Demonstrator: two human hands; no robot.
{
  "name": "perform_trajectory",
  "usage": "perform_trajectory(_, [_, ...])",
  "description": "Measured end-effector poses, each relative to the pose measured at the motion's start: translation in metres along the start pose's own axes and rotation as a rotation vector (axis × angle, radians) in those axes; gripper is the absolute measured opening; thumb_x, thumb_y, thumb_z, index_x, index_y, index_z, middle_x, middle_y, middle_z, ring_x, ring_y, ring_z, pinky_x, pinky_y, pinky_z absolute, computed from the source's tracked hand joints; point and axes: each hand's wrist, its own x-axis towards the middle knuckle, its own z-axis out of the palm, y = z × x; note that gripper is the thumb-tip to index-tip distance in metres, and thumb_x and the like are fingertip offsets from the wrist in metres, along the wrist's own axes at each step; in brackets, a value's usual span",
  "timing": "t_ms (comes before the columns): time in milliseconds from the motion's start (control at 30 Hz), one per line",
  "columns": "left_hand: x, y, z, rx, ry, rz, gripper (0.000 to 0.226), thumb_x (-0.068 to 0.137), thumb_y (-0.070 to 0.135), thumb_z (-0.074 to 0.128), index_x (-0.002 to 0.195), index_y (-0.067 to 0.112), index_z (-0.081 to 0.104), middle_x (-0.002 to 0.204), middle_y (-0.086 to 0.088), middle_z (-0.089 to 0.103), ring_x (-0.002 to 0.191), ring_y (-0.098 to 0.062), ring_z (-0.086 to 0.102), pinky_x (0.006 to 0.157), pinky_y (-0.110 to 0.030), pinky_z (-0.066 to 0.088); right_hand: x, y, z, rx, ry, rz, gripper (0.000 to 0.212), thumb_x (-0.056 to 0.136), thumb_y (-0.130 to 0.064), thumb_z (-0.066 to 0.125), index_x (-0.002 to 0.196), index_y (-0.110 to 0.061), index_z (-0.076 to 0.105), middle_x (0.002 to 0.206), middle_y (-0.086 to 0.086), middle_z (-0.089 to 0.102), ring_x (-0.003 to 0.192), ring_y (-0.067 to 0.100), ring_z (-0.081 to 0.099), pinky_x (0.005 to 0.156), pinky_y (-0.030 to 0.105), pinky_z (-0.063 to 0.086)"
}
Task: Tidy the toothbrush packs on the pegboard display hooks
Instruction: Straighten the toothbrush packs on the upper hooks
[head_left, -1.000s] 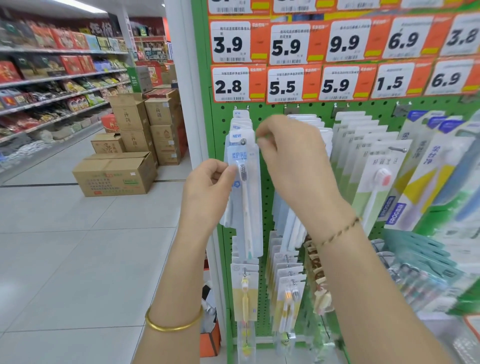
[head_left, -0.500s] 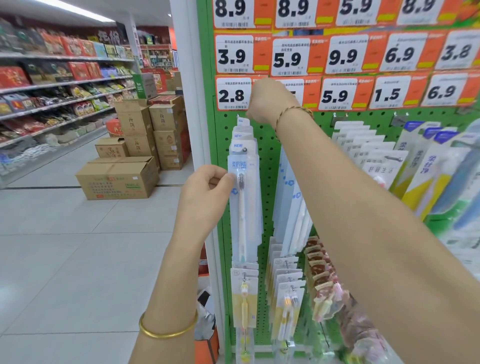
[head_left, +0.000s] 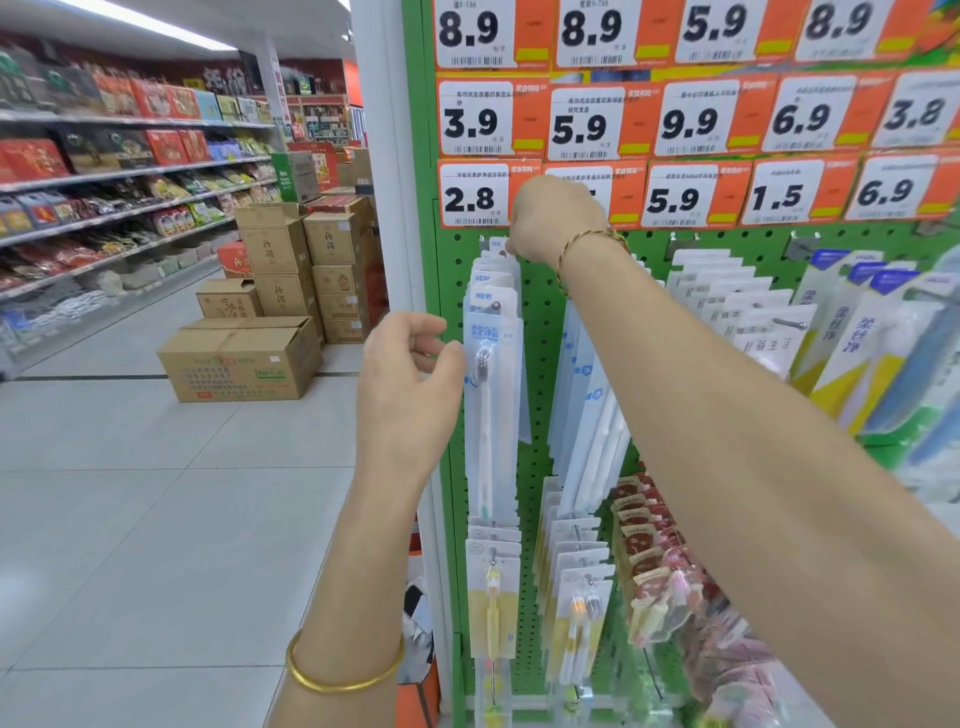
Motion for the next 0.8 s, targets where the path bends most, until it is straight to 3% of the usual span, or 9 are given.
perform_trajectory(100, [-0.003,0.001,0.000,-0.025,0.048,0.047,0.020,0.087,0.010,0.058,0.099,0.025,0.053,0.097,-0.001,0.056,0.071,0.003,0.048,0.067,-0.007,0.040,-0.009,0.003,-0.008,-0.032,0.027,0.005,0.032,0.088,-0.008,0.049,0.062,-0.015,0.031,0.066,0.002,0.034,0.089,0.027,0.041,0.083,0.038,0.044])
perform_trajectory(200, [-0.009,0.004,0.002,-0.083,0.074,0.085,0.022,0.087,0.007,0.058,0.101,0.022,0.053,0.092,0.001,0.053,0.070,0.005,0.047,0.067,-0.009,0.040,-0.020,0.004,-0.012,-0.060,0.070,0.001,0.030,0.087,-0.006,0.047,0.063,-0.015,0.030,0.068,0.003,0.035,0.102,0.029,0.050,0.077,0.035,0.039])
perform_trajectory(300, [-0.017,0.007,0.005,-0.141,0.086,0.100,0.023,0.087,0.004,0.057,0.103,0.020,0.052,0.086,0.006,0.050,0.070,0.004,0.046,0.066,-0.010,0.040,-0.033,0.006,-0.016,-0.061,0.117,-0.008,0.031,0.087,-0.008,0.049,0.063,-0.015,0.030,0.078,0.005,0.044,0.111,0.030,0.050,0.073,0.033,0.037])
perform_trajectory(434, [-0.027,0.011,0.009,-0.193,0.087,0.129,0.026,0.087,0.000,0.056,0.099,0.023,0.051,0.082,0.007,0.049,0.070,0.004,0.047,0.065,-0.011,0.040,-0.053,0.011,-0.021,-0.081,0.207,-0.040,0.017,0.088,-0.011,0.051,0.076,-0.012,0.041,0.107,0.011,0.057,0.116,0.031,0.045,0.074,0.032,0.033])
perform_trajectory(567, [-0.038,0.014,0.016,-0.221,0.062,0.121,0.026,0.088,-0.001,0.056,0.097,0.023,0.051,0.082,0.007,0.049,0.069,0.005,0.047,0.064,-0.011,0.040,-0.077,0.019,-0.027,-0.066,0.268,-0.073,0.038,0.089,-0.017,0.052,0.059,-0.014,0.028,0.084,0.005,0.043,0.113,0.029,0.044,0.075,0.032,0.031])
perform_trajectory(667, [-0.047,0.017,0.024,-0.226,0.058,0.100,0.022,0.088,-0.001,0.054,0.101,0.017,0.052,0.082,0.007,0.049,0.069,0.005,0.048,0.062,-0.010,0.040,-0.094,0.028,-0.032,-0.027,0.309,-0.114,0.024,0.089,-0.020,0.051,0.069,-0.010,0.046,0.091,0.007,0.046,0.110,0.028,0.044,0.074,0.032,0.031])
perform_trajectory(801, [-0.063,0.023,0.034,-0.241,0.057,0.096,0.020,0.090,0.000,0.053,0.101,0.017,0.053,0.084,0.008,0.050,0.072,0.005,0.049,0.062,-0.008,0.041,-0.117,0.051,-0.030,0.038,0.334,-0.155,0.031,0.086,-0.019,0.049,0.058,-0.013,0.037,0.071,0.002,0.038,0.090,0.029,0.040,0.084,0.036,0.038])
